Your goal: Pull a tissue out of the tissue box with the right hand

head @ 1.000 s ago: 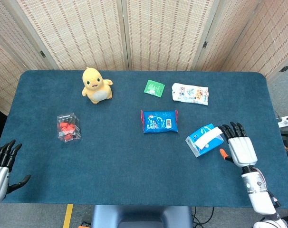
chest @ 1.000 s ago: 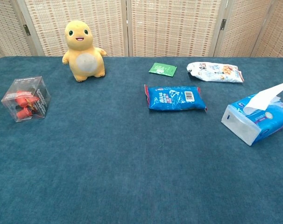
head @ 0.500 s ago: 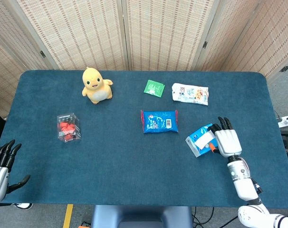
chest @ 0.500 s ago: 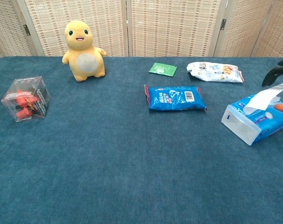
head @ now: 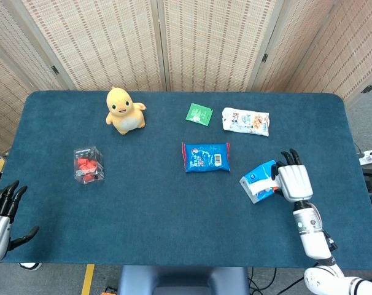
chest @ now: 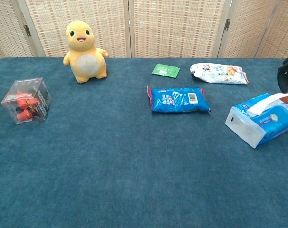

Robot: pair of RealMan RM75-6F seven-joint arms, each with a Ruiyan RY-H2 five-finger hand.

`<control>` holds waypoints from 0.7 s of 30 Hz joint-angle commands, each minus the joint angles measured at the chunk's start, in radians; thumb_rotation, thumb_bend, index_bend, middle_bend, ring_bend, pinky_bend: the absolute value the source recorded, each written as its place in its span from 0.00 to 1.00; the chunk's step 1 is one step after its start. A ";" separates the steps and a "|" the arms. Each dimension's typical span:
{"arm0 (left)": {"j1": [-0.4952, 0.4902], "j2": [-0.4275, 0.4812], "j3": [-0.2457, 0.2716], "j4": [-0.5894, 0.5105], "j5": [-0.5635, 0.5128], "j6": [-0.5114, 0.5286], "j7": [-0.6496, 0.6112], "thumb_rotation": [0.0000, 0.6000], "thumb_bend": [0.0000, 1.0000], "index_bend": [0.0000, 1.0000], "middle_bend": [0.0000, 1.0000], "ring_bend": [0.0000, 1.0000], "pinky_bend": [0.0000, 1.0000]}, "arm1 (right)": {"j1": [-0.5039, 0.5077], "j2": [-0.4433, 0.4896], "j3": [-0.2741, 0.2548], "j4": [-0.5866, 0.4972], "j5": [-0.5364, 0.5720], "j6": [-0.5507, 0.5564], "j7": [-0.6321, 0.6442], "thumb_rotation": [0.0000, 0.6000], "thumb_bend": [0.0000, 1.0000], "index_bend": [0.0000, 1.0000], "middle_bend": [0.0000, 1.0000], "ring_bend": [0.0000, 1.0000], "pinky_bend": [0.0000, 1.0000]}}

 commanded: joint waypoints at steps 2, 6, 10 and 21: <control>0.000 0.000 0.000 0.000 0.001 0.002 0.000 1.00 0.25 0.00 0.00 0.00 0.14 | -0.027 0.078 -0.003 -0.121 -0.077 0.088 0.015 1.00 0.31 0.65 0.53 0.16 0.11; 0.000 0.001 0.000 -0.001 0.001 0.001 -0.001 1.00 0.25 0.00 0.00 0.00 0.14 | -0.056 0.139 -0.018 -0.213 -0.154 0.157 0.043 1.00 0.31 0.66 0.53 0.16 0.11; 0.001 0.000 0.000 0.000 0.002 0.004 -0.001 1.00 0.25 0.00 0.00 0.00 0.14 | -0.096 0.187 -0.051 -0.282 -0.261 0.242 0.082 1.00 0.31 0.66 0.54 0.16 0.11; 0.000 -0.006 0.006 -0.001 0.010 -0.001 0.021 1.00 0.25 0.00 0.00 0.00 0.14 | -0.215 0.199 -0.231 -0.244 -0.472 0.343 0.173 1.00 0.30 0.66 0.53 0.16 0.11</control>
